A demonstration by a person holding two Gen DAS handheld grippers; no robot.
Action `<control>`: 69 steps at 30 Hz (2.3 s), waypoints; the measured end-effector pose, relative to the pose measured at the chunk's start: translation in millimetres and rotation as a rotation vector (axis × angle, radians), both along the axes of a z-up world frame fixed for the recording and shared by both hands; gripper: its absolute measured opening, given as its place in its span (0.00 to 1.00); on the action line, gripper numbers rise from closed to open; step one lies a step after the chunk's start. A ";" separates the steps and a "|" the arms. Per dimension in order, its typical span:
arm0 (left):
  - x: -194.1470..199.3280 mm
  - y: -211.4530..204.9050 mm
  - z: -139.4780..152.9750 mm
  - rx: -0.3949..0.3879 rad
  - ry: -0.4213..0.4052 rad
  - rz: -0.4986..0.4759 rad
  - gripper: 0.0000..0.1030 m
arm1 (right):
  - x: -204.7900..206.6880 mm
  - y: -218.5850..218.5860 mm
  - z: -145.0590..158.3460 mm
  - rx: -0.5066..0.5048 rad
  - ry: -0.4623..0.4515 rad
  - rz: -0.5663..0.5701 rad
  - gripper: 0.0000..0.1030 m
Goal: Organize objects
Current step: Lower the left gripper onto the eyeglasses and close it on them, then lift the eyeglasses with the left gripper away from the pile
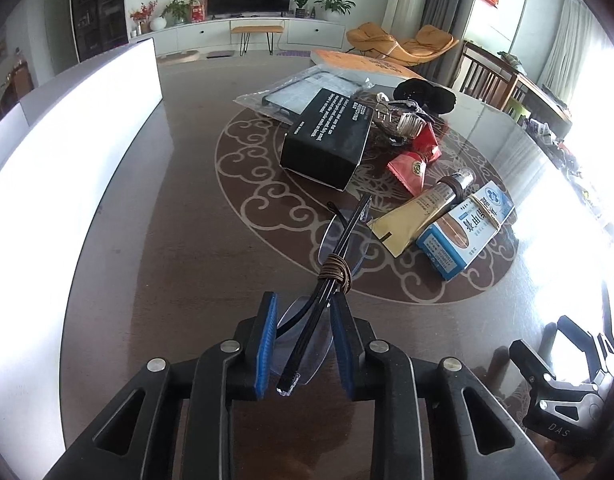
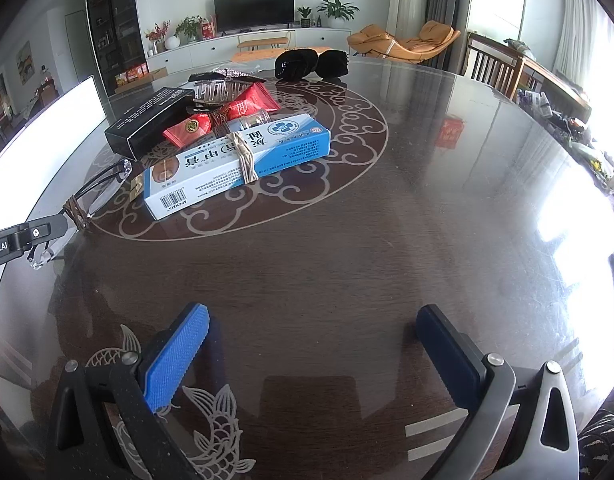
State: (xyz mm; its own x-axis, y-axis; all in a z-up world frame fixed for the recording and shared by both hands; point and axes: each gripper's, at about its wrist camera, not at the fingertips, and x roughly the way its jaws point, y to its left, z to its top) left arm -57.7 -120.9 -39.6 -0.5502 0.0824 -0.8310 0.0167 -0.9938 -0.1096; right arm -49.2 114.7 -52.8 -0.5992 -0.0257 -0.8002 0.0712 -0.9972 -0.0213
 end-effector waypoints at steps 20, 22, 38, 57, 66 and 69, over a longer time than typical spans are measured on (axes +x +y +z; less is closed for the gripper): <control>0.1 8.3 -16.0 -0.120 0.025 0.006 0.94 | 3.0 -2.6 -2.5 -0.001 0.013 -0.003 1.00; 1.2 6.1 -16.7 -0.118 0.024 0.017 0.97 | 3.3 -2.3 -2.5 -0.001 0.013 -0.003 1.00; -2.8 -8.8 -18.8 -0.117 0.021 0.064 1.00 | 2.9 -1.5 -2.6 -0.003 0.010 0.004 1.00; 1.7 -8.9 -18.9 -0.117 0.022 -0.005 1.00 | -112.6 -56.1 11.0 -0.091 -0.111 -0.041 1.00; 3.7 0.0 -2.8 -0.108 0.039 -0.143 0.99 | -69.0 26.1 10.9 -0.133 -0.135 -0.133 1.00; -12.1 12.1 1.8 -0.117 0.034 -0.171 0.80 | -88.5 9.9 16.9 -0.203 -0.140 -0.111 1.00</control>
